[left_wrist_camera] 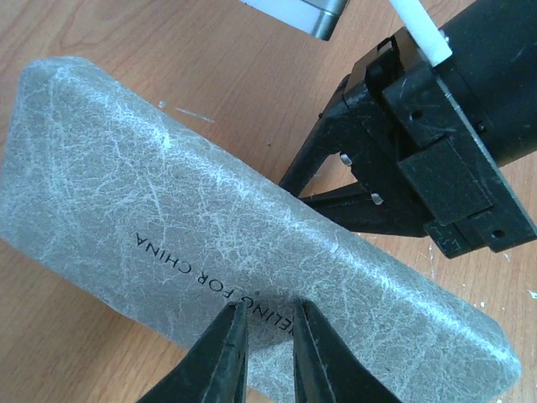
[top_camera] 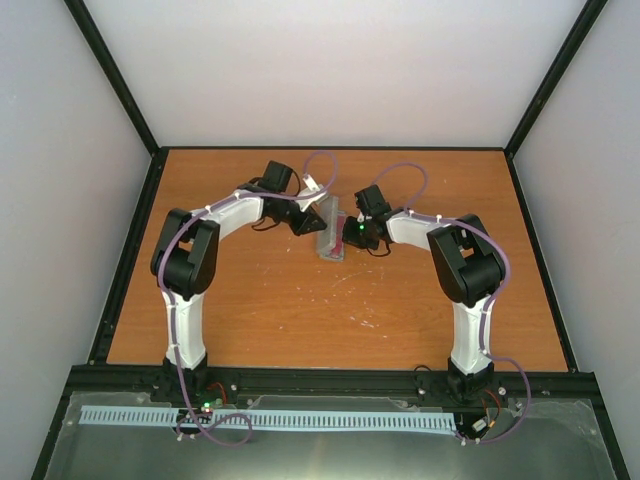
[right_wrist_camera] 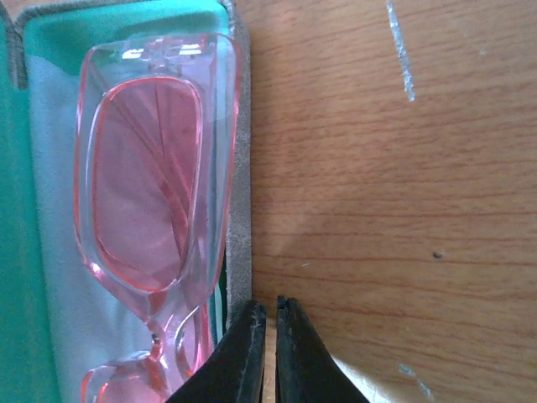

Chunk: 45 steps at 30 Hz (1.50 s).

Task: Organize the sunglasses
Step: Close the sunglasses case at the center of the board.

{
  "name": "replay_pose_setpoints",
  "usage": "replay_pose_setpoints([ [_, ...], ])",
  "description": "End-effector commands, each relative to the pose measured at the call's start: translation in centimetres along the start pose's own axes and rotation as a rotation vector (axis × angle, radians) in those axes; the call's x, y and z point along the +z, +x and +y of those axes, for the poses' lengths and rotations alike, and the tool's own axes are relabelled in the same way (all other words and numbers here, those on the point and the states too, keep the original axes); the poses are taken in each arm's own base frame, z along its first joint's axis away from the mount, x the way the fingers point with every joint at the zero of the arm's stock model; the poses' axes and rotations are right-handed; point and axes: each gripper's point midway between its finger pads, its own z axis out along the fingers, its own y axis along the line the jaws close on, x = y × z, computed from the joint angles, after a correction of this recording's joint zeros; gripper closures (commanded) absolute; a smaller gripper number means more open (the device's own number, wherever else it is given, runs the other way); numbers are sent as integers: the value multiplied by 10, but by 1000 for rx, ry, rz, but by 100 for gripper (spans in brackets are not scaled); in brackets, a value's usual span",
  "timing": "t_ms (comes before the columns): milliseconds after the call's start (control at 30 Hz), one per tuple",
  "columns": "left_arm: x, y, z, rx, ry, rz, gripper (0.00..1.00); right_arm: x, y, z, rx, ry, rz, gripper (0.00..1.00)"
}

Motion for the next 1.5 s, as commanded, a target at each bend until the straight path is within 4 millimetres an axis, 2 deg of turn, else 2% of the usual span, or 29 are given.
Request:
replay_pose_setpoints([
  [0, 20, 13, -10, -22, 56, 35, 82, 9, 6, -4, 3, -16, 17, 94],
  [267, 26, 19, -14, -17, 63, 56, 82, 7, 5, -2, -2, -26, 9, 94],
  [767, 36, 14, -18, -1, 78, 60, 83, 0, 1, 5, -26, -45, -6, 94],
  [967, 35, 13, -18, 9, 71, 65, 83, -3, 2, 2, -26, -32, -15, 94],
  [1233, 30, 13, -18, 35, 56, 74, 84, -20, -2, -11, 1, -12, -59, 94],
  [1467, 19, -24, -20, 64, 68, 6, 84, -53, -26, -10, 1, -9, -142, 93],
])
